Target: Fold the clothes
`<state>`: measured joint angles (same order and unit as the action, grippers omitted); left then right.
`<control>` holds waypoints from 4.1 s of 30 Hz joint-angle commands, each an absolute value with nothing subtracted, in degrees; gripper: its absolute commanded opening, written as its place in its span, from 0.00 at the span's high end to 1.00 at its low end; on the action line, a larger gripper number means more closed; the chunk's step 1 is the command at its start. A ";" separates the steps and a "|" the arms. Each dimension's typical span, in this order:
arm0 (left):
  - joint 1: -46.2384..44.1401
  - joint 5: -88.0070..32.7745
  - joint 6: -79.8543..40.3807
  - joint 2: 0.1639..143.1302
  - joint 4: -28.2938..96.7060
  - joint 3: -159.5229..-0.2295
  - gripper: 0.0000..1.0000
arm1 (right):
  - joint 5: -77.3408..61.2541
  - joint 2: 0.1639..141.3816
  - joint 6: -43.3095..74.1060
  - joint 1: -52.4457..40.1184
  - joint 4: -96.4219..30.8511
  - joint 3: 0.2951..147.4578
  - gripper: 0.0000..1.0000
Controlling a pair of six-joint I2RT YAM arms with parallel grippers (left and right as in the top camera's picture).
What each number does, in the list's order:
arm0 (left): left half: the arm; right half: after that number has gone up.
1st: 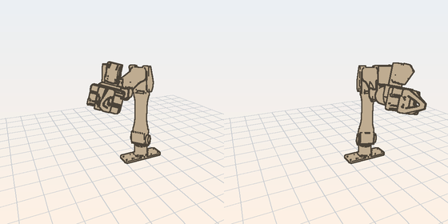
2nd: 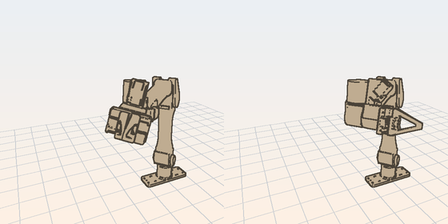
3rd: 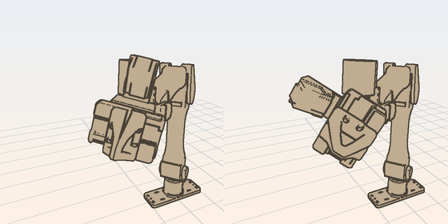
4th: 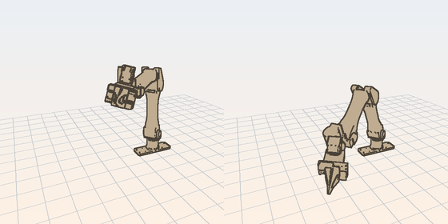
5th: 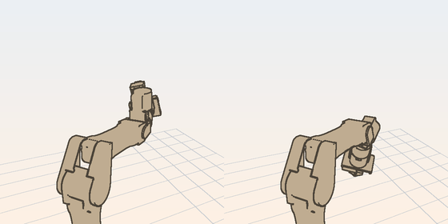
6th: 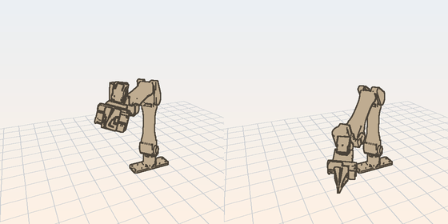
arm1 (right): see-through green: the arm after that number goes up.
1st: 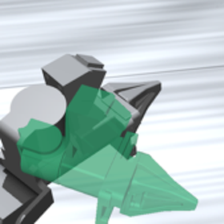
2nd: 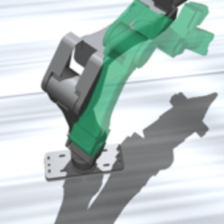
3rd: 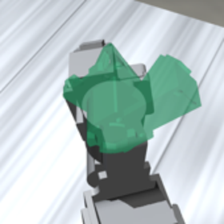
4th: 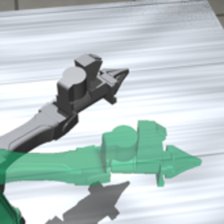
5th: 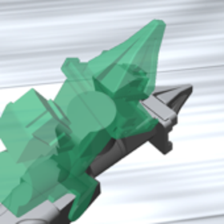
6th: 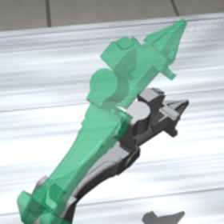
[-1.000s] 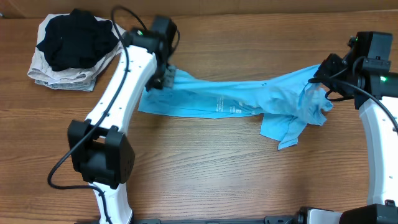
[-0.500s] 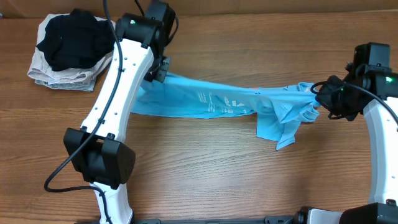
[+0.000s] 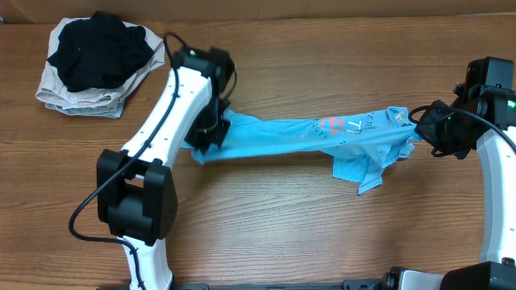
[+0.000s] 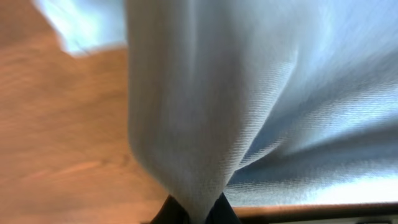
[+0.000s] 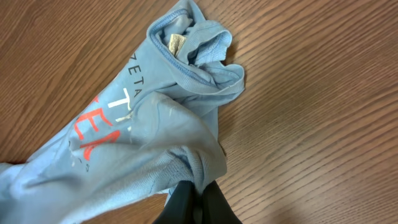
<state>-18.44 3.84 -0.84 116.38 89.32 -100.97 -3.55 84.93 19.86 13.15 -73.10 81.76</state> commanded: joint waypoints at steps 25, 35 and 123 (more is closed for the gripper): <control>-18.09 2.92 -12.97 116.57 76.82 -91.74 0.64 | -0.62 84.99 19.05 14.76 -67.72 81.21 0.96; -17.91 -0.30 -12.86 116.57 75.44 -86.63 0.71 | -3.75 84.99 19.44 23.88 -62.59 81.21 0.96; -5.15 3.42 -10.94 91.57 96.77 -176.96 0.96 | -5.45 68.27 13.47 35.33 -97.03 146.41 0.96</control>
